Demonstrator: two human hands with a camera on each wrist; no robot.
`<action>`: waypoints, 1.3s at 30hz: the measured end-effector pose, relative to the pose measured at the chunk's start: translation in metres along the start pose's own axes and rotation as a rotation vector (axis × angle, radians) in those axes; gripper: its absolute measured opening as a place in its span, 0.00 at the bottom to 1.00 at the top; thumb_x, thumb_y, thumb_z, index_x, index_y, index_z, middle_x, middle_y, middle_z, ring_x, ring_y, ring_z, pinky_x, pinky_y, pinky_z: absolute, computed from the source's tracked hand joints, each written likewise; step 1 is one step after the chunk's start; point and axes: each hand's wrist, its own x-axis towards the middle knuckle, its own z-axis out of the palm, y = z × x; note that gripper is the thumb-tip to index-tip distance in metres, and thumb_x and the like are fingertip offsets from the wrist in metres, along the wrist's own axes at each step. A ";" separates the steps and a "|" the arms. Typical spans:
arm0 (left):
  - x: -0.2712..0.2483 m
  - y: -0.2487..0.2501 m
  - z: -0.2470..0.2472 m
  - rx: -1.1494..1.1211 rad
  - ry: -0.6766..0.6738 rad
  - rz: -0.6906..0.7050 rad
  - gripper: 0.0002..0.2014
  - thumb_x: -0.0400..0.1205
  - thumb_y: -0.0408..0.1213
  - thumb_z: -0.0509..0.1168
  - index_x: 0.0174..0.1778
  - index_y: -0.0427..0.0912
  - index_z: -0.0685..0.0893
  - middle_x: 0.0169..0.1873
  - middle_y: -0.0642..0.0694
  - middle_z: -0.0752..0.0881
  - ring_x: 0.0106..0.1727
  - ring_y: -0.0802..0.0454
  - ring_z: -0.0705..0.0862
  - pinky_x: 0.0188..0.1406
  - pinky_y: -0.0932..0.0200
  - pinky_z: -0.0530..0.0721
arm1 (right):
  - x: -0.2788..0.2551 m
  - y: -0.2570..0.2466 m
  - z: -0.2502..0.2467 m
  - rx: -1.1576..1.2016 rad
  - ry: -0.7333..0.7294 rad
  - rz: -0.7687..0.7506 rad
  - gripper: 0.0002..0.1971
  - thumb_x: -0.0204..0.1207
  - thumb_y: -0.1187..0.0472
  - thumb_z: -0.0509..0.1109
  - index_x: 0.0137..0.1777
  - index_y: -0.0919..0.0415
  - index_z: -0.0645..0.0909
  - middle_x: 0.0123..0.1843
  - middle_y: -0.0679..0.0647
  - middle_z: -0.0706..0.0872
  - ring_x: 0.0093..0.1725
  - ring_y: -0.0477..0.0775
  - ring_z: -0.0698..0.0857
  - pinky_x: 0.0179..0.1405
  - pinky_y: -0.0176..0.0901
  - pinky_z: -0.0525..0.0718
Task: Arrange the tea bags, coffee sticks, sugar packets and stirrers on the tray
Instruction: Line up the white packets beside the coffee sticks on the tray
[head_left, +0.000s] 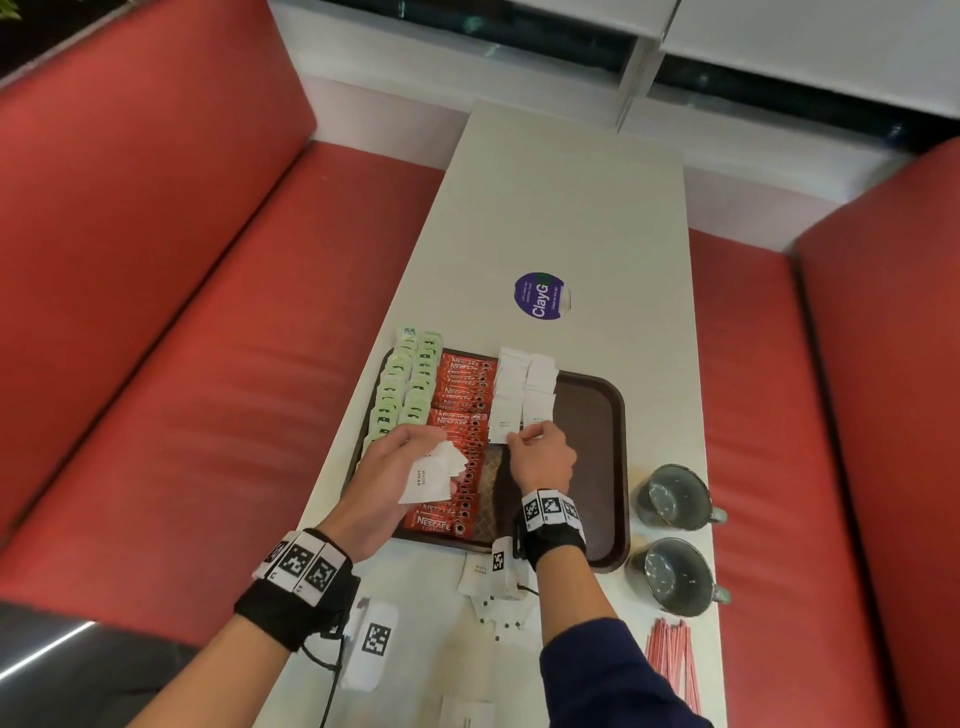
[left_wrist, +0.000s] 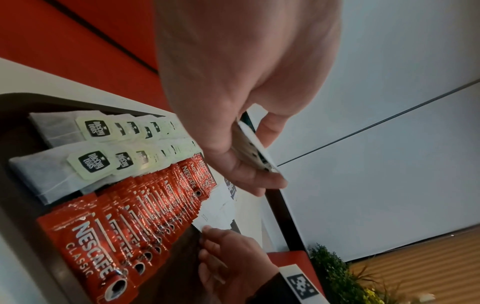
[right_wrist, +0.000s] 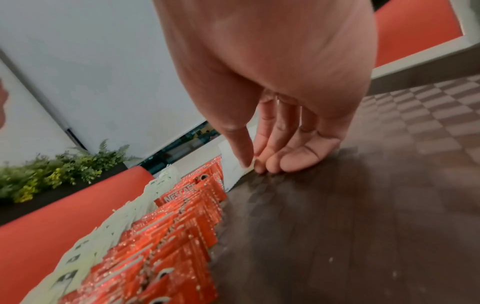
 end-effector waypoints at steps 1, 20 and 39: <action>-0.001 0.000 0.000 -0.009 -0.007 0.000 0.11 0.92 0.36 0.67 0.69 0.41 0.89 0.64 0.41 0.92 0.60 0.44 0.92 0.48 0.51 0.93 | -0.002 -0.001 -0.002 -0.053 -0.008 -0.009 0.06 0.85 0.51 0.77 0.54 0.50 0.84 0.51 0.52 0.86 0.51 0.60 0.86 0.52 0.51 0.84; -0.014 0.000 0.027 0.145 -0.094 0.367 0.21 0.86 0.22 0.73 0.67 0.52 0.92 0.69 0.51 0.90 0.76 0.50 0.86 0.77 0.44 0.85 | -0.130 -0.025 -0.083 0.443 -0.428 -0.287 0.18 0.85 0.40 0.79 0.52 0.57 0.89 0.46 0.57 0.95 0.47 0.56 0.95 0.47 0.49 0.93; -0.027 -0.002 0.045 0.676 -0.089 0.458 0.17 0.78 0.64 0.79 0.56 0.61 0.92 0.61 0.64 0.89 0.68 0.67 0.83 0.70 0.57 0.78 | -0.124 -0.025 -0.110 0.648 -0.259 -0.333 0.16 0.88 0.59 0.69 0.35 0.54 0.80 0.55 0.51 0.97 0.60 0.59 0.93 0.66 0.70 0.90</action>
